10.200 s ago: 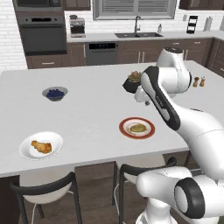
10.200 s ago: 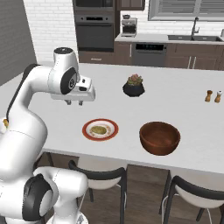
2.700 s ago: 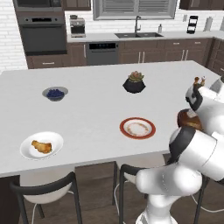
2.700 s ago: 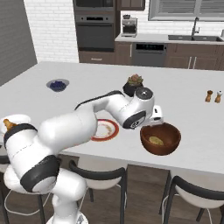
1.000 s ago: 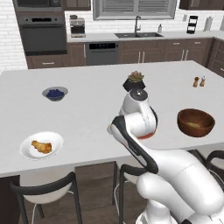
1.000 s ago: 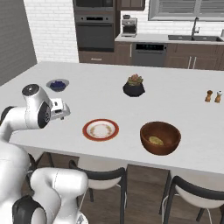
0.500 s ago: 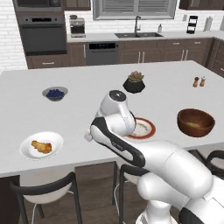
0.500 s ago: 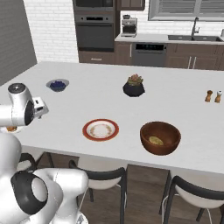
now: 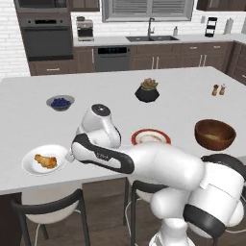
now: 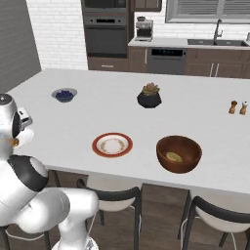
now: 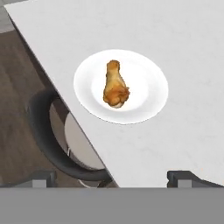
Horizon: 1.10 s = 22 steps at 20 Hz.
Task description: Pick the chicken drumstick and potato from their plates and place them in the bowl. Then put the bowl in the fridge.
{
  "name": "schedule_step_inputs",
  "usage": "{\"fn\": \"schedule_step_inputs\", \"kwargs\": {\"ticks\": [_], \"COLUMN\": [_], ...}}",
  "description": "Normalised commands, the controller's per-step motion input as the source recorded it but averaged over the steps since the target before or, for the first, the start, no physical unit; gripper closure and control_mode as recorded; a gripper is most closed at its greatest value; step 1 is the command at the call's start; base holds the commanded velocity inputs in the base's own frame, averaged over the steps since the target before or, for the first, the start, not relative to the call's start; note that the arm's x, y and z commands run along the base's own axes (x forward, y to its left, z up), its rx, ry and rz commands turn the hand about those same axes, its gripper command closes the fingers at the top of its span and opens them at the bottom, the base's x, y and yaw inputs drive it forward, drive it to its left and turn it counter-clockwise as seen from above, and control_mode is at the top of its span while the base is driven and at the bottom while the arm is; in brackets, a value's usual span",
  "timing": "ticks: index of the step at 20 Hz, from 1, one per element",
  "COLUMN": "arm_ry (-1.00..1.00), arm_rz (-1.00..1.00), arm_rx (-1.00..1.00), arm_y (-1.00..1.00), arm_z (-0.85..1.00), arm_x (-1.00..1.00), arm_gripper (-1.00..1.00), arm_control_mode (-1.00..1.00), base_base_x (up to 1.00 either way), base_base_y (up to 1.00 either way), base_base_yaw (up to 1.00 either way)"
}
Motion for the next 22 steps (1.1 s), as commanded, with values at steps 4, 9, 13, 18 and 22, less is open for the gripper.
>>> {"fn": "schedule_step_inputs", "kwargs": {"ticks": [4, 9, 13, 18, 22], "arm_ry": [0.0, 0.09, 0.05, 0.12, 0.04], "arm_rz": [0.1, 0.06, 0.03, 0.0, 0.0], "arm_rx": [0.0, -0.01, -0.05, -0.11, -0.12], "arm_y": [1.0, 0.98, 0.23, 0.34, 0.03], "arm_z": [-0.17, -0.16, -0.21, -0.13, -0.16], "arm_x": [0.49, 0.41, 0.12, 0.07, 0.01], "arm_gripper": [-1.0, -1.0, -1.0, -1.0, -1.0], "arm_control_mode": [-1.0, -1.0, -1.0, -1.0, -1.0], "base_base_x": [0.0, 0.0, 0.0, 0.0, 0.0], "base_base_y": [0.0, 0.0, 0.0, 0.0, 0.0], "base_base_yaw": [0.0, 0.0, 0.0, 0.0, 0.0]}}
